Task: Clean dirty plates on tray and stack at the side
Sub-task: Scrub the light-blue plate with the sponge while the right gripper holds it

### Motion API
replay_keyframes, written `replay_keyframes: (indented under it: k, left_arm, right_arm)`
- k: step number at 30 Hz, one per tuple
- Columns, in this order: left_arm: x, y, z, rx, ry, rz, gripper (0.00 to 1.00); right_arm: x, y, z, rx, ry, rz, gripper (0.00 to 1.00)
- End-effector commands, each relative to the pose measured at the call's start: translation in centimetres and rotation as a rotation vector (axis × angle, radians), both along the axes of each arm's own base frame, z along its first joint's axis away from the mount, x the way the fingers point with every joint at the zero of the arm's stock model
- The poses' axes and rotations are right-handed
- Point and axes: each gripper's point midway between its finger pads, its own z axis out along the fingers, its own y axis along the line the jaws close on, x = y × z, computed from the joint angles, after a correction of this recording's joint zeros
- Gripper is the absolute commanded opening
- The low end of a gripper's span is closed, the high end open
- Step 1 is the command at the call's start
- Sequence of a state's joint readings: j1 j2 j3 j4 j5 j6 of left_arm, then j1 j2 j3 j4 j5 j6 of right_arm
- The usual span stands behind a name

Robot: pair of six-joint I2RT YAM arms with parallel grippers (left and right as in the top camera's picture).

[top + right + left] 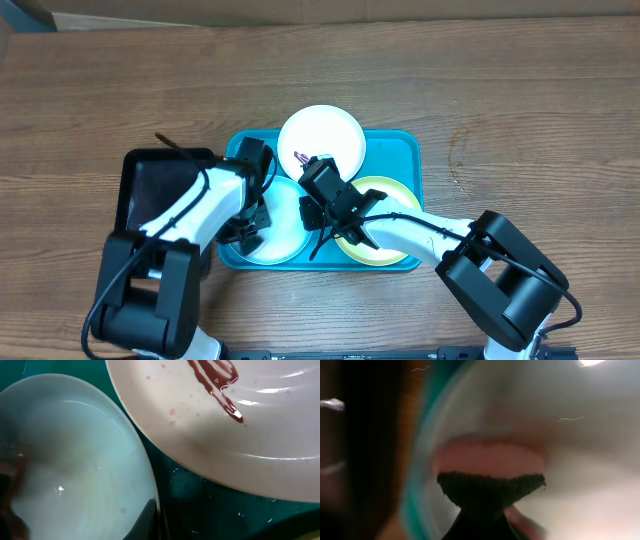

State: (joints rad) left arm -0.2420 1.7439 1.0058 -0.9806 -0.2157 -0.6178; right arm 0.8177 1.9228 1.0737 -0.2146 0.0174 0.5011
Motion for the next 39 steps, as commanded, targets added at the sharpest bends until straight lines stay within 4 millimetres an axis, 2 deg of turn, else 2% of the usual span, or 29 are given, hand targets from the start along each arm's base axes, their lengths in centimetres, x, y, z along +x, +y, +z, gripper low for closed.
replay_keyframes:
  k: [1, 4, 7, 12, 14, 15, 24, 26, 32, 35, 39]
  left_arm:
    - [2.1, 3.0, 2.4, 0.180, -0.029, -0.034, 0.04]
    - [3.5, 1.9, 3.9, 0.127, -0.053, -0.026, 0.04]
    - [4.5, -0.8, 3.9, -0.025, -0.077, -0.010, 0.04]
    - [6.6, -8.5, 3.4, -0.466, -0.139, -0.105, 0.04]
    - [7.1, -10.5, 3.4, -0.583, -0.170, -0.127, 0.04]
    - [7.2, -10.6, 3.1, -0.589, -0.177, -0.126, 0.04]
    - [4.9, -9.1, -0.8, -0.541, -0.152, -0.091, 0.04]
    - [4.5, -7.8, -1.3, -0.469, -0.141, -0.084, 0.04]
    - [3.6, -1.9, -1.6, -0.156, -0.108, -0.068, 0.04]
    - [3.3, 0.8, -0.9, -0.018, -0.087, -0.062, 0.04]
    - [3.4, 3.2, 0.9, 0.121, -0.071, -0.071, 0.04]
  right_arm:
    - [1.1, -1.3, -0.2, -0.033, -0.016, -0.045, 0.04]
    - [1.1, -1.3, -0.2, -0.033, -0.016, -0.045, 0.04]
    - [1.2, -1.3, -0.2, -0.032, -0.017, -0.045, 0.04]
    - [1.2, -1.2, -0.2, -0.031, -0.017, -0.045, 0.04]
    - [1.2, -1.2, -0.1, -0.031, -0.018, -0.045, 0.04]
    - [1.2, -1.2, -0.2, -0.031, -0.018, -0.045, 0.04]
    - [1.2, -1.2, -0.2, -0.032, -0.018, -0.045, 0.04]
    - [1.2, -1.3, -0.2, -0.032, -0.017, -0.045, 0.04]
    - [1.1, -1.3, -0.2, -0.035, -0.015, -0.045, 0.04]
    - [1.1, -1.3, -0.2, -0.035, -0.015, -0.045, 0.04]
    - [1.1, -1.3, -0.2, -0.036, -0.014, -0.045, 0.04]
